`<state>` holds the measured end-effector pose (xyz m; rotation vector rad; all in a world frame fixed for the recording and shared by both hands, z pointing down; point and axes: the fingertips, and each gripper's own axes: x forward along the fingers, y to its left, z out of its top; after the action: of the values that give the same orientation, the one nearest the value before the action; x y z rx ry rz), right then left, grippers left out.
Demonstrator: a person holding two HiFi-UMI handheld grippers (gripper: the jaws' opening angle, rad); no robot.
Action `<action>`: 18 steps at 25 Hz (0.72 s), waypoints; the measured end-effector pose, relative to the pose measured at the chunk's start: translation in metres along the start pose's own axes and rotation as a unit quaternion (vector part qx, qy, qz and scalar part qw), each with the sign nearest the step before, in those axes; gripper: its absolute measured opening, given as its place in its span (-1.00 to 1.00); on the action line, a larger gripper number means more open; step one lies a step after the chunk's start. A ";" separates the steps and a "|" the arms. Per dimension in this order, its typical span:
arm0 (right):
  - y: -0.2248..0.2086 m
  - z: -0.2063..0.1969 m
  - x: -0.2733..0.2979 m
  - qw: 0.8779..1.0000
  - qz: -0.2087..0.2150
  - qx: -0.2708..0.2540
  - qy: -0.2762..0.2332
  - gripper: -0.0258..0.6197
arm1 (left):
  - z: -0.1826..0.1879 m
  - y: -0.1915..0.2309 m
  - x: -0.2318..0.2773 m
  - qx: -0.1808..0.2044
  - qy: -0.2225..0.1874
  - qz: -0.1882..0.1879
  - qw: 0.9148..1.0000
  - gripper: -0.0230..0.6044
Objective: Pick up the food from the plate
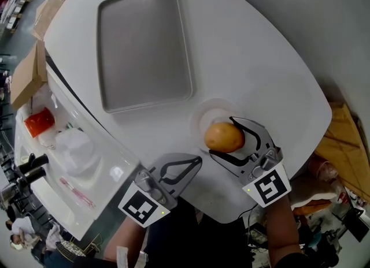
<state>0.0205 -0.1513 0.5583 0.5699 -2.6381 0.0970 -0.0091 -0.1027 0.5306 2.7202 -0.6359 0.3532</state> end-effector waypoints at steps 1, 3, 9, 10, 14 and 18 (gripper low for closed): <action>0.000 0.006 -0.003 1.000 0.000 0.001 -0.003 0.17 | 0.003 -0.001 0.000 0.003 0.000 0.002 1.000 -0.90; 0.003 0.018 -0.010 1.000 0.002 0.001 -0.011 0.17 | 0.012 -0.006 -0.001 0.009 -0.004 0.002 1.000 -0.90; 0.013 0.058 -0.043 0.998 0.009 0.029 -0.052 0.17 | 0.046 -0.028 -0.007 0.001 -0.019 0.003 1.000 -0.90; 0.014 0.064 -0.049 0.998 0.008 0.030 -0.057 0.17 | 0.052 -0.031 -0.008 -0.008 -0.025 0.006 1.000 -0.90; 0.018 0.097 -0.079 0.994 0.017 0.042 -0.095 0.17 | 0.082 -0.049 -0.012 0.001 -0.033 0.010 0.999 -0.90; 0.025 0.139 -0.121 0.988 0.018 0.067 -0.140 0.17 | 0.121 -0.075 -0.017 0.023 -0.033 0.008 0.999 -0.90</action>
<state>0.0530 -0.1047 0.3813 0.6200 -2.9322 0.2205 0.0309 -0.0762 0.3957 2.7812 -0.6762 0.2875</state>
